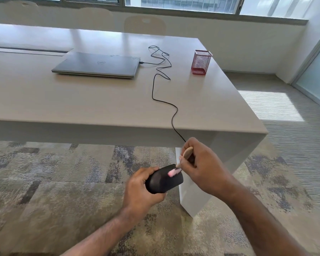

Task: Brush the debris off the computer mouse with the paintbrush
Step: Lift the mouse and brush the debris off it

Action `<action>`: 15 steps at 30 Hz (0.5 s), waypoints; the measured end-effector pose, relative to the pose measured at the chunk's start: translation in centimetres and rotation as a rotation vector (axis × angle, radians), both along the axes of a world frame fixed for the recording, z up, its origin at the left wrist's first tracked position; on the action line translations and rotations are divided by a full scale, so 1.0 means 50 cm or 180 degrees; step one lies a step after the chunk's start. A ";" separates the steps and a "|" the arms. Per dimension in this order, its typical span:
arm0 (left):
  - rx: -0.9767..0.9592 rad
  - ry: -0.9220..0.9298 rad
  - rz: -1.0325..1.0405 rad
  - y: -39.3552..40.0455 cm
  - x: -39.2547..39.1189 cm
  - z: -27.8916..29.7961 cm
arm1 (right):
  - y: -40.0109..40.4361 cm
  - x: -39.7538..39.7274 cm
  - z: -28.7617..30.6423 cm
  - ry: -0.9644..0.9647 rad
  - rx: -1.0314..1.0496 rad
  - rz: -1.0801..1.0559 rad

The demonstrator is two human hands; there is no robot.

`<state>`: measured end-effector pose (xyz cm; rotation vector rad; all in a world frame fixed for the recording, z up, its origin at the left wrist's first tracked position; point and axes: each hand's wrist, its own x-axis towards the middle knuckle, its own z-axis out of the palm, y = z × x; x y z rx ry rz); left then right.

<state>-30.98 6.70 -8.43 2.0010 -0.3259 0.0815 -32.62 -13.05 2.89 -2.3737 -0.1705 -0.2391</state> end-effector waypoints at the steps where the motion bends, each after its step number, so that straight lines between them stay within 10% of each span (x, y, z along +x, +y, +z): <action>1: 0.0001 0.0010 0.0018 0.000 0.000 -0.001 | -0.004 0.001 0.000 -0.0015 -0.0063 -0.0056; 7: -0.0096 0.0117 0.0016 0.000 -0.002 0.001 | -0.008 0.003 0.008 0.0104 0.0788 -0.0009; 15: -0.0213 0.0072 -0.0065 0.001 -0.008 0.005 | -0.046 0.019 -0.016 -0.0060 0.0309 -0.0467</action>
